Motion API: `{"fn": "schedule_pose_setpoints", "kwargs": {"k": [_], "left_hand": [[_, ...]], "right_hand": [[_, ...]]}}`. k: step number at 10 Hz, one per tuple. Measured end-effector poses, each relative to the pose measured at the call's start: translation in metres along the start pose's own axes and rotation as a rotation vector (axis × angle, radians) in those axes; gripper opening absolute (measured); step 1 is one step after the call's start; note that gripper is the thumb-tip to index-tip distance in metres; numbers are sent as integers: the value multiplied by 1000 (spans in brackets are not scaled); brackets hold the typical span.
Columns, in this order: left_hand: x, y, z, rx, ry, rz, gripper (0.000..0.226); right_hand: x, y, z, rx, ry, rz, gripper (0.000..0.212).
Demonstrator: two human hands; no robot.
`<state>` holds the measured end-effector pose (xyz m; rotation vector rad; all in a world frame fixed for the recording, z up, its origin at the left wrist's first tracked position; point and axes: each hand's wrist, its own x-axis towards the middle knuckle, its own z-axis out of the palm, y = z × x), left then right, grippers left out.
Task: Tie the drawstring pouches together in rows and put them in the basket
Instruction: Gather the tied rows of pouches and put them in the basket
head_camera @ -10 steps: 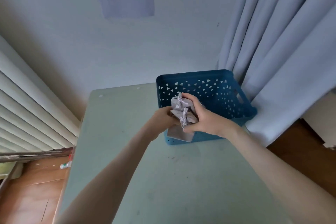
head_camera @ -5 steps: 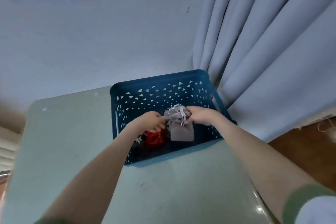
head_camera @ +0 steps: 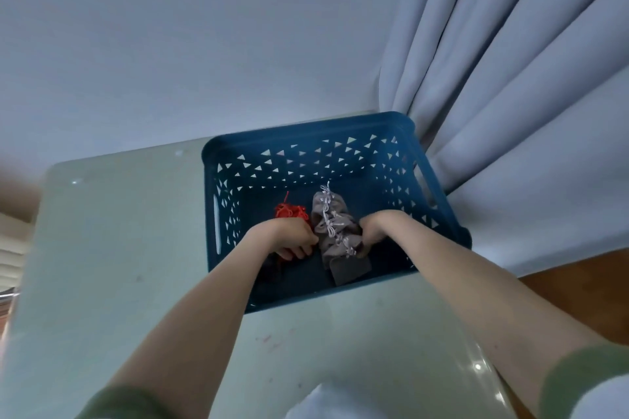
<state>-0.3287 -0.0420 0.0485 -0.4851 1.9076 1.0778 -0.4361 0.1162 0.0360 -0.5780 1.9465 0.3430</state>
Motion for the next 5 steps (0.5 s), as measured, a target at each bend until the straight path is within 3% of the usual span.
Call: {"fn": "schedule_pose_setpoints", "kwargs": {"k": [1, 3, 4, 5], "left_hand": [[-13, 6, 2, -19, 49, 3, 35], [-56, 16, 8, 99, 75, 23, 40], [-81, 15, 12, 168, 182, 75, 39], [-103, 9, 12, 192, 307, 103, 36]], "right_hand": [[-21, -2, -7, -62, 28, 54, 82], [-77, -22, -10, -164, 425, 104, 36], [-107, -39, -6, -8, 605, 18, 9], [-142, -62, 0, 193, 795, -133, 12]]}}
